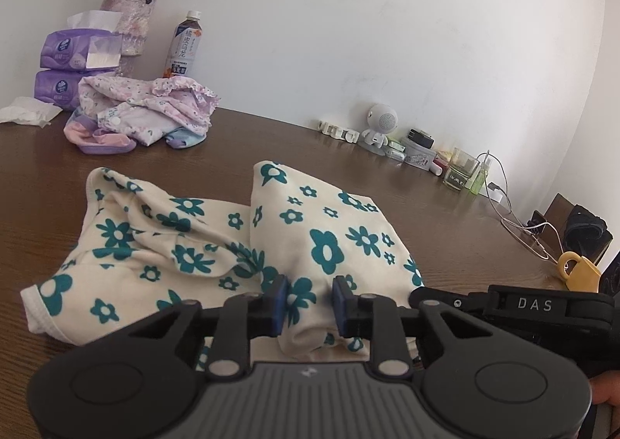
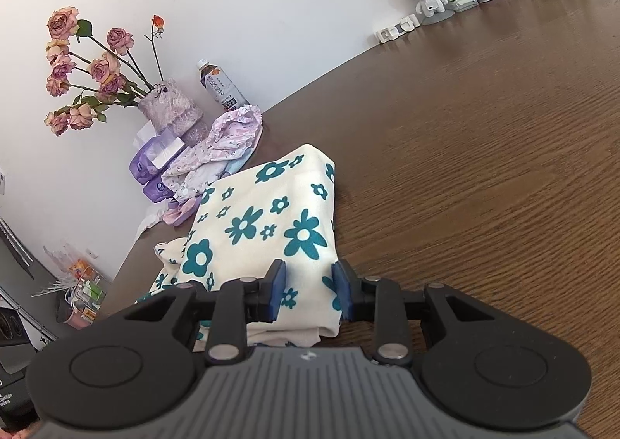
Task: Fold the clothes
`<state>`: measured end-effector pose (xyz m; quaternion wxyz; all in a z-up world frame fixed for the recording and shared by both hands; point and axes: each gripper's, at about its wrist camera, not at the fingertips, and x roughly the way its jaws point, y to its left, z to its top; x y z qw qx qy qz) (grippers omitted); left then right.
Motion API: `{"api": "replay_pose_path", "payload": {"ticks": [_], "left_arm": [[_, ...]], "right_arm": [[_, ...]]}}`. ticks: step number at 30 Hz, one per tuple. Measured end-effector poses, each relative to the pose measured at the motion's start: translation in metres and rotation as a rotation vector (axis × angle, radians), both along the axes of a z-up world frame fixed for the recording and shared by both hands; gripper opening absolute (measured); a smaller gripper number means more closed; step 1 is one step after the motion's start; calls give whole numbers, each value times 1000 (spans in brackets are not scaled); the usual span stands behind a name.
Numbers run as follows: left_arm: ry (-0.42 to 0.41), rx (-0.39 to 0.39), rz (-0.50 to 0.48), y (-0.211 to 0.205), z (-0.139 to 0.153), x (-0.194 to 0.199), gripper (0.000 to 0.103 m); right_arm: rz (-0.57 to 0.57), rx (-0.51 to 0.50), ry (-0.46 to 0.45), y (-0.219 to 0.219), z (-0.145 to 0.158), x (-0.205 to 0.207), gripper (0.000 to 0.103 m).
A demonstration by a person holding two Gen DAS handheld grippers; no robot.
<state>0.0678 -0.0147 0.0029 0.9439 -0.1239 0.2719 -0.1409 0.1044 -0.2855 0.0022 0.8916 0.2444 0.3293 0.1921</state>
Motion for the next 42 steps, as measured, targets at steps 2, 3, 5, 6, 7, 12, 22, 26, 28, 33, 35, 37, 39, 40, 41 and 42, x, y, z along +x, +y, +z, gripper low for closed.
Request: {"api": "replay_pose_path", "payload": {"ticks": [2, 3, 5, 6, 7, 12, 22, 26, 28, 33, 35, 37, 39, 40, 41, 42], "left_arm": [[-2, -2, 1, 1, 1, -2, 26], [-5, -3, 4, 2, 3, -5, 30], [-16, -5, -2, 3, 6, -11, 40], [-22, 4, -6, 3, 8, -14, 42], [-28, 13, -10, 3, 9, -17, 43], [-3, 8, -35, 4, 6, -21, 37], [-8, 13, -33, 8, 1, -24, 38], [-86, 85, -31, 6, 10, -37, 40], [-117, 152, -60, 0, 13, -42, 40], [-150, 301, -120, -16, 11, -48, 42], [-137, 347, -124, -21, 6, -43, 40], [-117, 352, -143, -23, 4, -40, 39], [-104, 352, -155, -23, 2, -38, 29], [-99, 349, -157, -22, 2, -37, 22], [-93, 344, -152, -20, 2, -36, 18], [-87, 339, -147, -19, 2, -34, 16]], "right_arm": [[-1, -6, -4, 2, -1, -1, 23], [1, -2, -5, 0, 0, -1, 23], [2, 10, -11, -3, 2, -5, 25], [-2, 12, -14, -6, 3, -7, 25], [-8, 12, -17, -8, 4, -10, 29], [-4, 9, 7, -11, 0, -17, 32], [22, 12, 2, -6, -3, -17, 19], [19, 3, -13, -8, 0, -22, 23], [21, -2, -19, -9, 1, -25, 23], [61, -59, -42, -6, 5, -36, 30], [86, -126, -62, 1, 7, -41, 33], [110, -198, -76, 8, 8, -43, 33], [125, -233, -91, 13, 8, -43, 33], [130, -240, -96, 15, 8, -42, 33], [134, -248, -102, 16, 8, -41, 32], [135, -254, -106, 17, 8, -41, 32]]}}
